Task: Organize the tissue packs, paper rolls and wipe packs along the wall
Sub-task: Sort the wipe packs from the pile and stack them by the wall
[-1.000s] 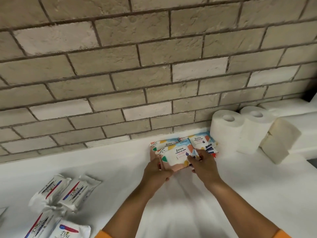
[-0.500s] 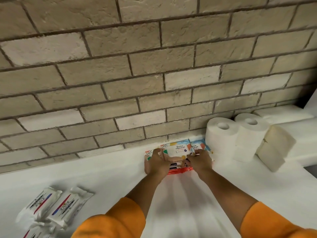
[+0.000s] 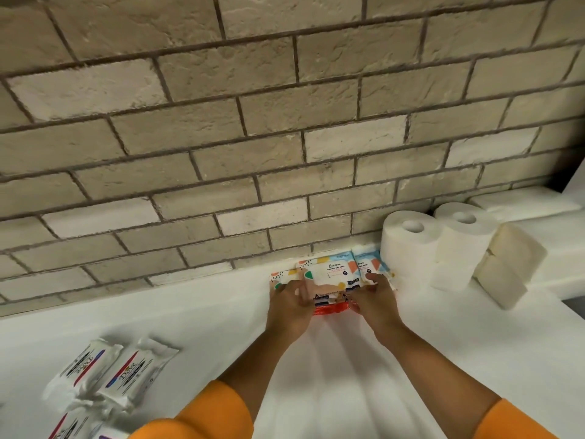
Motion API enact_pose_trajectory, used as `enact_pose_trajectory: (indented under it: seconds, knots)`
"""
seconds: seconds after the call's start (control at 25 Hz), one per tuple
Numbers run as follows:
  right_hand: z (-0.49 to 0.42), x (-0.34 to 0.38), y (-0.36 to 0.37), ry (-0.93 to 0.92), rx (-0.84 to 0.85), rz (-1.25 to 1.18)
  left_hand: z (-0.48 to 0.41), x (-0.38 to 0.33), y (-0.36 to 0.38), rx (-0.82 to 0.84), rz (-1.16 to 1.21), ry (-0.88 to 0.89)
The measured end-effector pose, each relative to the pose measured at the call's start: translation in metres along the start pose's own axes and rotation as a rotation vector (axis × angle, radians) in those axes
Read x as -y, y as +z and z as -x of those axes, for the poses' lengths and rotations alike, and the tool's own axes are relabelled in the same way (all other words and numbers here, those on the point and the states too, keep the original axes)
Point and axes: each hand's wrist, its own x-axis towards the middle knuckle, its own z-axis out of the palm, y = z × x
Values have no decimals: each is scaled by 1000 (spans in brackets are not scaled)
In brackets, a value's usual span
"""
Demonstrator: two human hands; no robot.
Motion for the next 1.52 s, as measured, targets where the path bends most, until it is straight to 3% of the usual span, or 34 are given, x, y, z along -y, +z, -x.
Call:
enact_pose_trajectory:
  seconds: [0.16, 0.36, 0.76, 1.28, 1.52]
  knots:
    - [41, -5, -10, -26, 62, -48, 41, 1, -24, 47, 159, 26]
    - [89, -30, -5, 87, 139, -12, 104, 20, -48, 24, 313, -105]
    - [186, -62, 44, 239, 458, 151, 206, 108, -102, -98, 359, -233]
    - [289, -79, 189, 171, 622, 363, 302, 265, -213, -88, 243, -271]
    - [319, -100, 244, 80, 627, 472, 327, 331, -260, -173, 304, -275]
